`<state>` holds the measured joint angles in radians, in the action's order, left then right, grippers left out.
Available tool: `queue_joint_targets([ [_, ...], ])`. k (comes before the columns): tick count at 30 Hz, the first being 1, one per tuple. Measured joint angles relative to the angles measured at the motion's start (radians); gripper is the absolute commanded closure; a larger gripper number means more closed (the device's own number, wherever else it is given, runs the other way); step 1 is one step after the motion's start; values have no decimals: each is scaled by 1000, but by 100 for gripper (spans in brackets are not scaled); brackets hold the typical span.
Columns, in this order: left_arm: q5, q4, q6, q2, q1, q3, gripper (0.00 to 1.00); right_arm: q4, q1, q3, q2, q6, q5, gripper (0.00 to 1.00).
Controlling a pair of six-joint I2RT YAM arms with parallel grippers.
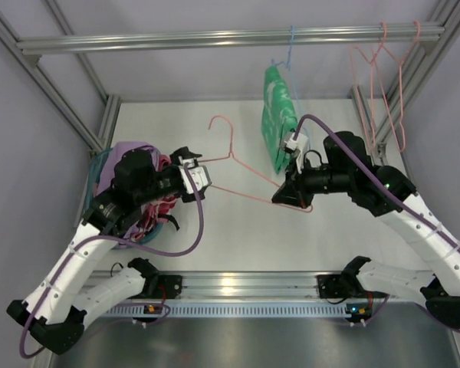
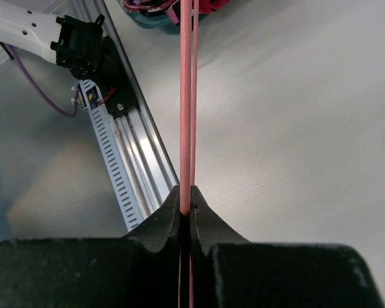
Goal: Remove the trousers from the hanger
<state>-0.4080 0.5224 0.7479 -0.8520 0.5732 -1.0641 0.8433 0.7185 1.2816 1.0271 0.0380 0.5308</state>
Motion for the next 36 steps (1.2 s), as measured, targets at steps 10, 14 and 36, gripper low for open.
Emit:
queue_joint_targets([
  [10, -35, -117, -360, 75, -188, -127, 2, 9, -149, 10, -148, 7, 3, 100],
  [14, -47, -191, -534, 111, -284, -163, 2, 24, -222, 23, -257, 8, 7, 100],
  [36, -112, -250, -829, 136, -428, -100, 2, 363, -767, 230, -563, -13, -309, 100],
])
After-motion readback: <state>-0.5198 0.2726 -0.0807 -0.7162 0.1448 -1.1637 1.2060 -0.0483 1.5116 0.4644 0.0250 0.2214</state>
